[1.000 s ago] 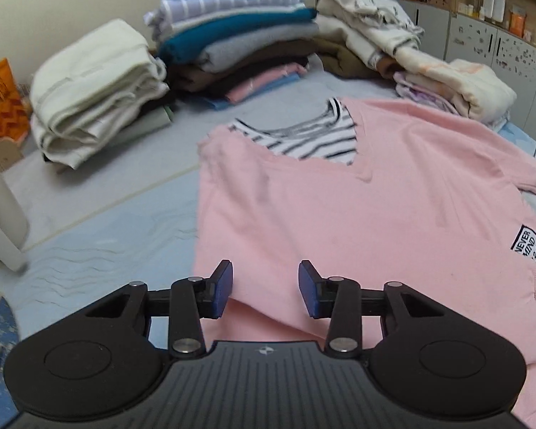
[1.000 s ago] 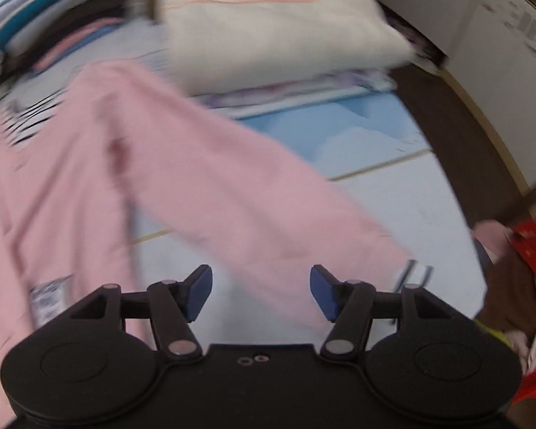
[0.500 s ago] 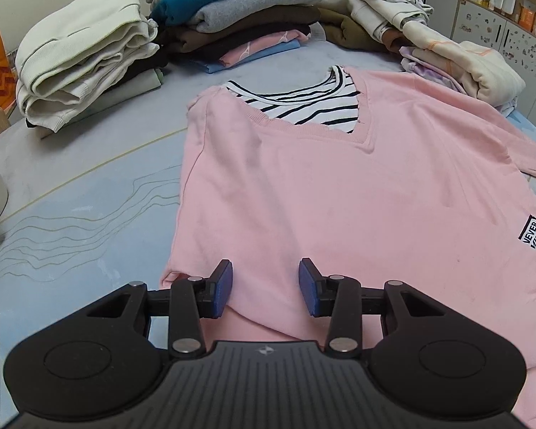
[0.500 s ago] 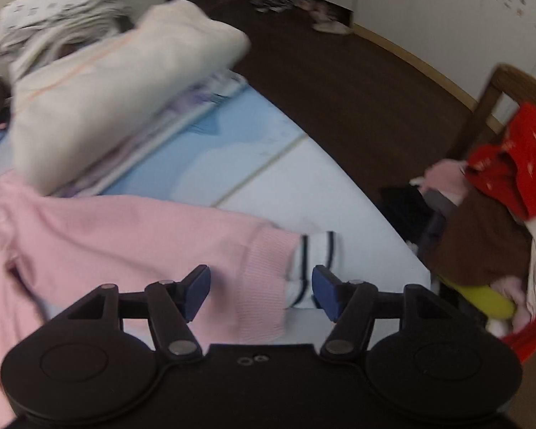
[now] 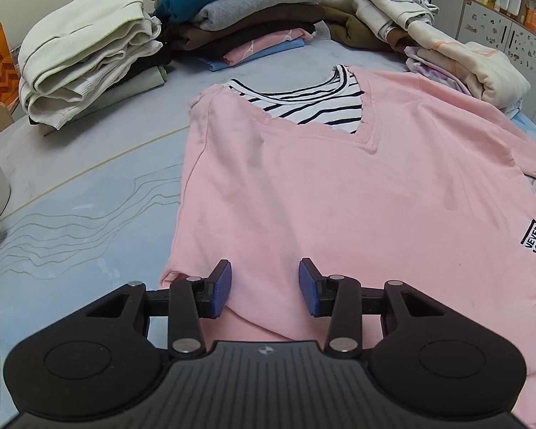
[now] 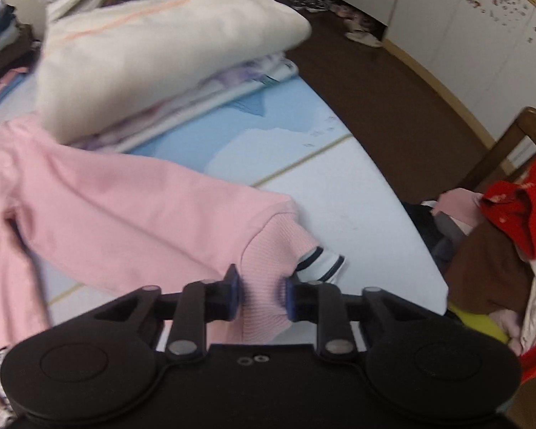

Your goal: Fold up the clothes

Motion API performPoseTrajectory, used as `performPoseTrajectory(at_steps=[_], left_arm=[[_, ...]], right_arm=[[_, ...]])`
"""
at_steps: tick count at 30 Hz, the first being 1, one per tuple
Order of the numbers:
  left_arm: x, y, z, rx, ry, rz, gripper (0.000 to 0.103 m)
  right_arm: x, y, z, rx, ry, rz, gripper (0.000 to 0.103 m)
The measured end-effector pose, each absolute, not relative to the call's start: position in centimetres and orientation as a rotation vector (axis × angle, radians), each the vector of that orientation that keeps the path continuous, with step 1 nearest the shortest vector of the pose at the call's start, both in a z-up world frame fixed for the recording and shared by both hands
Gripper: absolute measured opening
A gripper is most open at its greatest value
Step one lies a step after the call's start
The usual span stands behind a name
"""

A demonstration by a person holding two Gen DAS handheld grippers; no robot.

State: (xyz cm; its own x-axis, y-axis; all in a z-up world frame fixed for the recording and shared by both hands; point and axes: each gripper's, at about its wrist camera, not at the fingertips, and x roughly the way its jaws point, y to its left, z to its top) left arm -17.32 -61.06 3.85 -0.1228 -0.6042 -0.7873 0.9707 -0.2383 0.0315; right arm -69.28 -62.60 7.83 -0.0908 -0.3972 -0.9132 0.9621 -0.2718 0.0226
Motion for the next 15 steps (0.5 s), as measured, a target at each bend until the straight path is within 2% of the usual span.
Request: performPoseTrajectory(at_steps=[10,15], left_arm=[[-17.3,-61.0,3.8,0.822,0.604,-1.664,0.039],[-17.2,-61.1,3.8,0.820,0.602,-1.673,0.039]], right_arm=[[-55.2,-61.8,23.9,0.577,0.544,-1.163,0.103],[-44.0,-61.2,25.1,0.358,0.634,-0.781,0.103]])
